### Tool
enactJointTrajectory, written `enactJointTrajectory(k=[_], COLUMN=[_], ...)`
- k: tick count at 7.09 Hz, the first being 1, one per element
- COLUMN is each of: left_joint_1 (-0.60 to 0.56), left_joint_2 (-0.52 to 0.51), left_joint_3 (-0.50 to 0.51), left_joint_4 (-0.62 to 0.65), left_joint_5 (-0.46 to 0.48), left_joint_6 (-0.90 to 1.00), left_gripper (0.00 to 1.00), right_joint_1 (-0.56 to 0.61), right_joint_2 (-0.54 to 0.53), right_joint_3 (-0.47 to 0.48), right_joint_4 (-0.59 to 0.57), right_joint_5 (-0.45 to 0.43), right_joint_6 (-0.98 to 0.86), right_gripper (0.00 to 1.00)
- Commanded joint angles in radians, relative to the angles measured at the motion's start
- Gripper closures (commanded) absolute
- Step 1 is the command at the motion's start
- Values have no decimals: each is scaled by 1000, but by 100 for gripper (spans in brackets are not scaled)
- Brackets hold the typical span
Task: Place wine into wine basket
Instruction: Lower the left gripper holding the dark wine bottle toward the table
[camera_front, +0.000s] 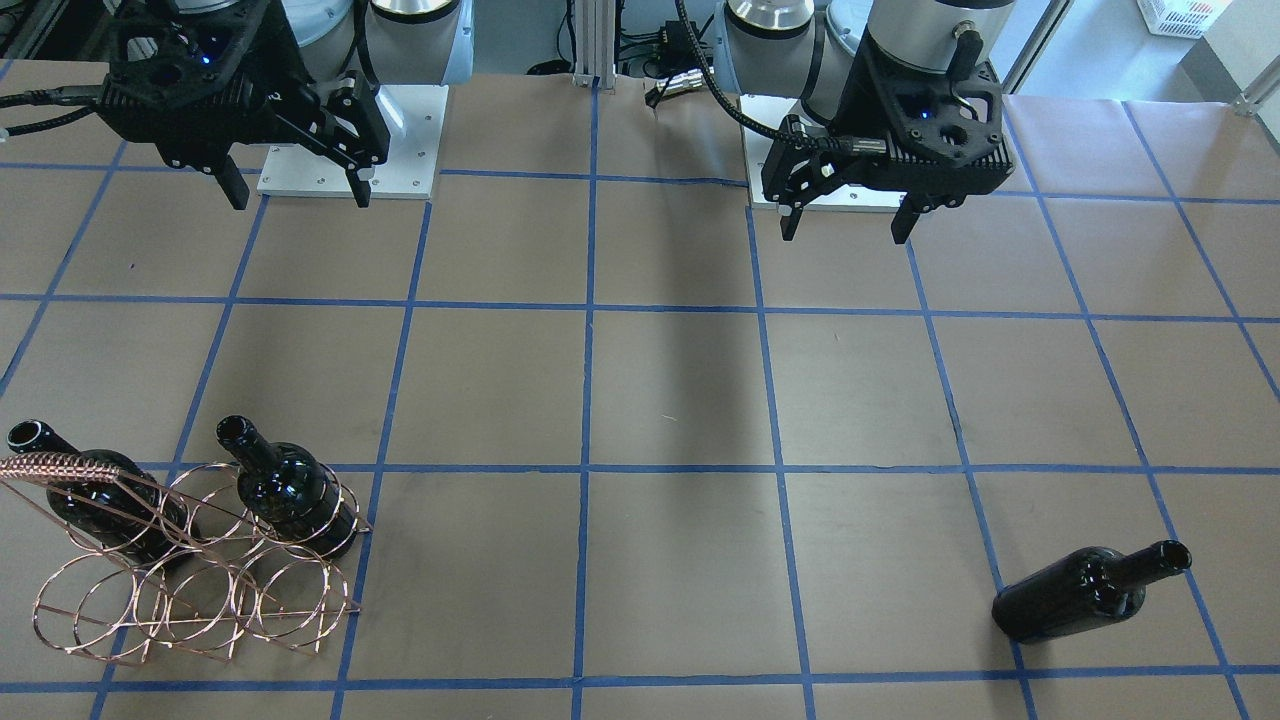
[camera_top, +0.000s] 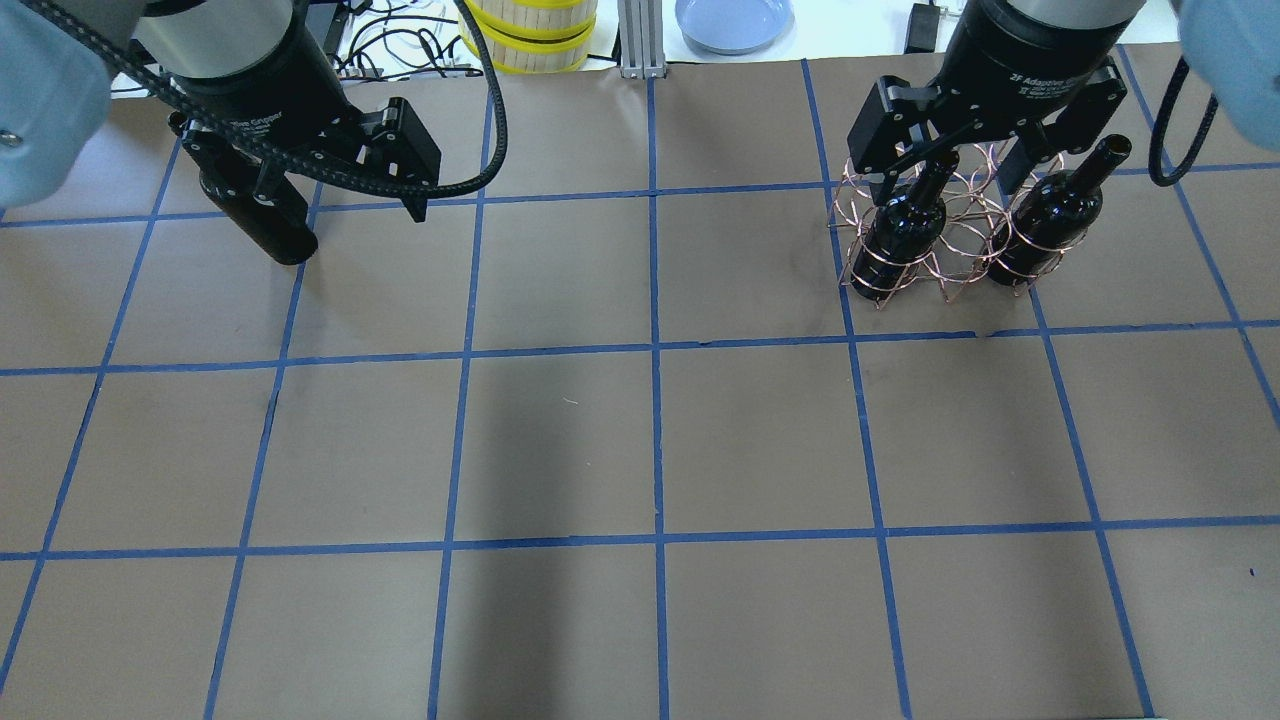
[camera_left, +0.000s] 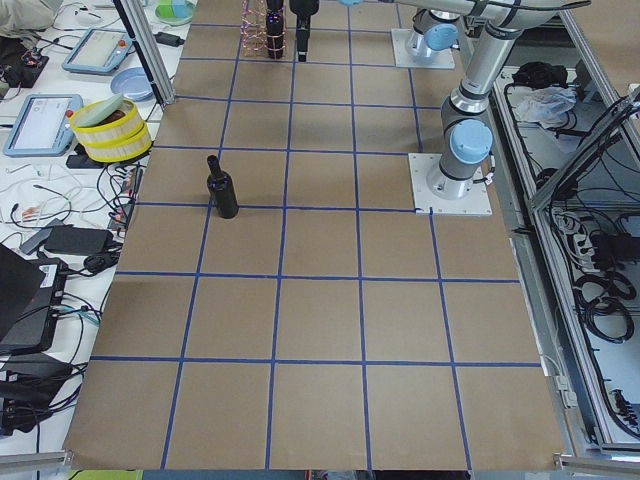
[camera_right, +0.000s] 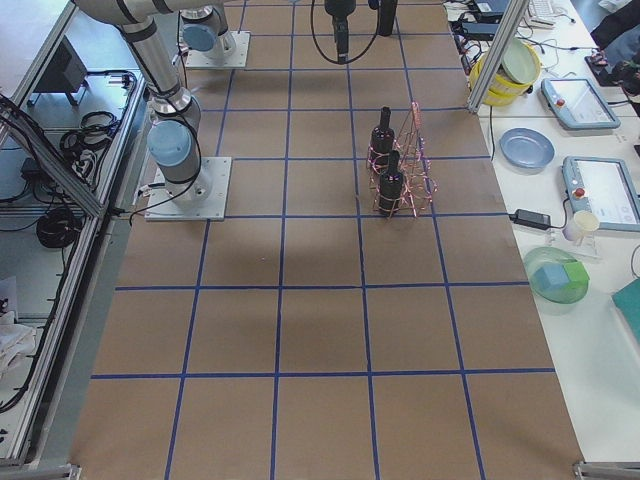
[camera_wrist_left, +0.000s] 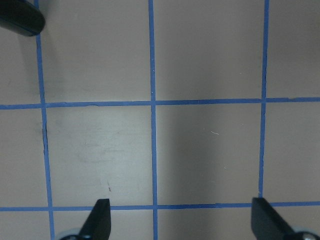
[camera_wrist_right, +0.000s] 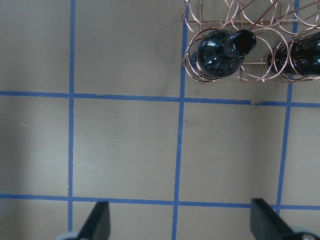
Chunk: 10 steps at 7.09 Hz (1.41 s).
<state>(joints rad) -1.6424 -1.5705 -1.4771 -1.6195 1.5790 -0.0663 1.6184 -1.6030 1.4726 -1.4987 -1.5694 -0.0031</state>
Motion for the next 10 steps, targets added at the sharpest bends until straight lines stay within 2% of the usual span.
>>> enactJointTrajectory(k=[1, 4, 7, 9, 10], left_joint_1=[1, 64, 243, 326, 369], left_joint_2=[12, -6, -11, -54, -87], left_joint_3=[-32, -22, -18, 20, 21], left_joint_4=[-2, 19, 23, 38, 85], left_joint_5=[4, -4, -17, -17, -16], left_joint_6=[3, 91, 143, 201, 270], left_gripper=[0, 0, 0, 0, 0], right_joint_1=[0, 0, 0, 0, 0], right_joint_2=[0, 0, 5, 8, 5], right_joint_3=[0, 0, 0, 0, 0], right_joint_4=[-2, 0, -2, -5, 3], right_joint_5=[2, 2, 2, 3, -1], right_joint_6=[0, 0, 0, -1, -2], right_gripper=[0, 0, 0, 0, 0])
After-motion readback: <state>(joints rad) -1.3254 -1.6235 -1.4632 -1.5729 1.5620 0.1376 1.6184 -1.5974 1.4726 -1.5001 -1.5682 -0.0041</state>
